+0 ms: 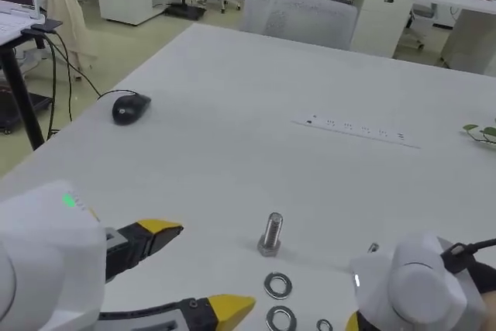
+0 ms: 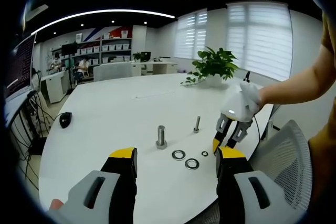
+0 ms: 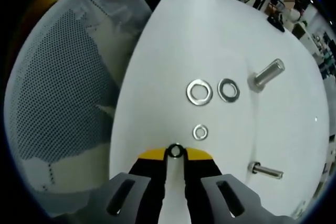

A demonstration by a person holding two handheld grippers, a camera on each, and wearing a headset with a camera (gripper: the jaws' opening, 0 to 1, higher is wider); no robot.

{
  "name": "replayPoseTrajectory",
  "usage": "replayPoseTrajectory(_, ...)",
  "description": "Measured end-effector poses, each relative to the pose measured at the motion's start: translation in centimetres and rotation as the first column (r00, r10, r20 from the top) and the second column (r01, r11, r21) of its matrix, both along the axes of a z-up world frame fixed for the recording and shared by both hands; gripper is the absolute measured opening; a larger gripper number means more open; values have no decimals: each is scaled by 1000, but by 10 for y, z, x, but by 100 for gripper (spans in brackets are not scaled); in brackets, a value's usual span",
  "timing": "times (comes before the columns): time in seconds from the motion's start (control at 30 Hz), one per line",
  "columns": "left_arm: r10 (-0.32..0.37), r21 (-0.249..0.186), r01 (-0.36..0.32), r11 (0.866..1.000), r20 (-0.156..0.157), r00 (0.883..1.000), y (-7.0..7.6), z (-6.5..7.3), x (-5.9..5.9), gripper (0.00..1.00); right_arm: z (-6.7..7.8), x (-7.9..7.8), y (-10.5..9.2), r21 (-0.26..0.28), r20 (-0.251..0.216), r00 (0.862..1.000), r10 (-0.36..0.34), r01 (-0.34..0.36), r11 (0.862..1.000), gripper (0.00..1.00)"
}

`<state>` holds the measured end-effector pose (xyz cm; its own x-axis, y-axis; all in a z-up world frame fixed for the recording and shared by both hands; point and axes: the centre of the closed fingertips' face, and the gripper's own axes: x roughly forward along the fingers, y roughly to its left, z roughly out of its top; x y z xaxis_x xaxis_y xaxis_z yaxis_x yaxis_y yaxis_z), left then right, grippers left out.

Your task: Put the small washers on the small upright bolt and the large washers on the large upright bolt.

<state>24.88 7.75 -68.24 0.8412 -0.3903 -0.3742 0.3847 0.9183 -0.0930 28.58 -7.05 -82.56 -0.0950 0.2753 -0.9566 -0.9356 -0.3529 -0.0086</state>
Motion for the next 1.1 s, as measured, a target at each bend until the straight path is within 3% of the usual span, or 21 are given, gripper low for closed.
replayPoseTrajectory(0.43, -14, 5, 14, 1000, -5, 1000, -4, -1, 2, 60, 14, 16, -5, 14, 15, 1000, -27, 26, 1000, 12)
replayPoseTrajectory(1.1, -35, 6, 35, 999, -19, 999, -9, -5, 6, 60, 47, 70, -25, 53, 98, 987, -131, 126, 991, 12)
